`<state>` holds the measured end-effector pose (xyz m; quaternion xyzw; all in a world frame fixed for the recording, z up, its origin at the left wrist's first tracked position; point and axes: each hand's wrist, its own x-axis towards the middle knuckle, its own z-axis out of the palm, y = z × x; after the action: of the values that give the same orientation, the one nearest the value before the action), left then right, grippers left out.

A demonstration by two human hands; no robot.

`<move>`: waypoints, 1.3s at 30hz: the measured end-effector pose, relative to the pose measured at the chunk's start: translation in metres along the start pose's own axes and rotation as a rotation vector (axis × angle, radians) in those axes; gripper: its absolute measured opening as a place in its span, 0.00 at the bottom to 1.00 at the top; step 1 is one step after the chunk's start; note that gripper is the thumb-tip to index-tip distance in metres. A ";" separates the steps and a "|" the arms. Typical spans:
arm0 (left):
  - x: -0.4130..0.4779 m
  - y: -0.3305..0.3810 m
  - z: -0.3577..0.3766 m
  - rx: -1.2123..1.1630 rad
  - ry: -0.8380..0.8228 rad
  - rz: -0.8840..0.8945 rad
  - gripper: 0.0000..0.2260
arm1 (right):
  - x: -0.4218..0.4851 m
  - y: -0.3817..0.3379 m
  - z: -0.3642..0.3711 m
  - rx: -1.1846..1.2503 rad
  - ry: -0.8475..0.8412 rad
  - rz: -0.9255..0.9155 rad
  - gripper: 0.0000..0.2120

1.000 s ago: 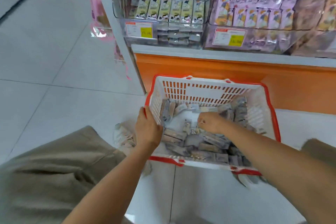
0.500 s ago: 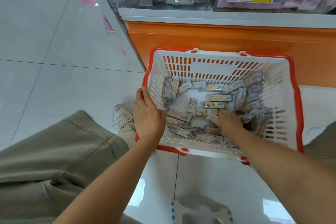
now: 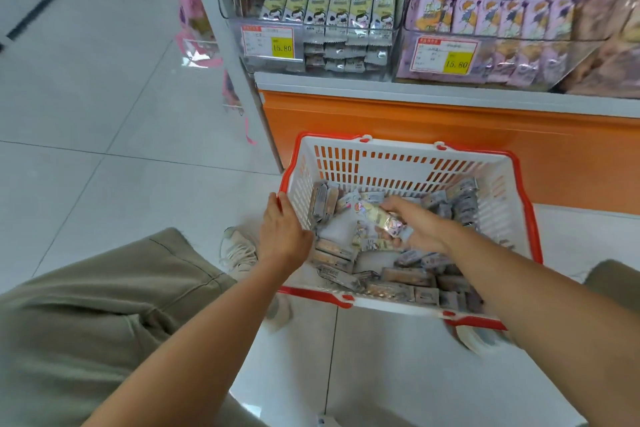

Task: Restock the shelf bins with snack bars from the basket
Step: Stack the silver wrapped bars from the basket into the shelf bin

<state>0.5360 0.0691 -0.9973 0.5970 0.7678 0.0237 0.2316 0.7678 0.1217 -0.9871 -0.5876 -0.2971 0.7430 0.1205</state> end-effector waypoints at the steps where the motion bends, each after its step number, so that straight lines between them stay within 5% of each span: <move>1: -0.001 0.002 -0.007 -0.001 -0.007 -0.003 0.39 | -0.008 -0.009 0.002 0.018 -0.042 -0.039 0.08; 5: -0.003 0.011 -0.044 -0.023 0.094 0.033 0.36 | -0.043 -0.047 0.018 -0.054 -0.089 -0.269 0.22; 10: 0.003 0.018 -0.098 -0.103 0.275 0.123 0.33 | -0.081 -0.101 0.044 -0.003 -0.085 -0.546 0.13; 18: 0.031 0.024 -0.170 -0.201 0.500 0.225 0.29 | -0.095 -0.191 0.083 -0.235 0.329 -0.914 0.17; 29: 0.087 0.028 -0.199 -0.227 0.534 0.173 0.33 | -0.034 -0.286 0.094 -0.763 0.782 -0.945 0.17; 36: 0.103 0.032 -0.203 -0.245 0.533 0.222 0.34 | -0.031 -0.288 0.083 -1.194 0.867 -0.886 0.22; 39: 0.106 0.032 -0.204 -0.235 0.547 0.244 0.34 | -0.049 -0.289 0.075 -1.232 0.748 -0.989 0.21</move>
<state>0.4677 0.2253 -0.8404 0.6254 0.7163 0.2992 0.0795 0.6612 0.3031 -0.7691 -0.5569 -0.8078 0.0711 0.1797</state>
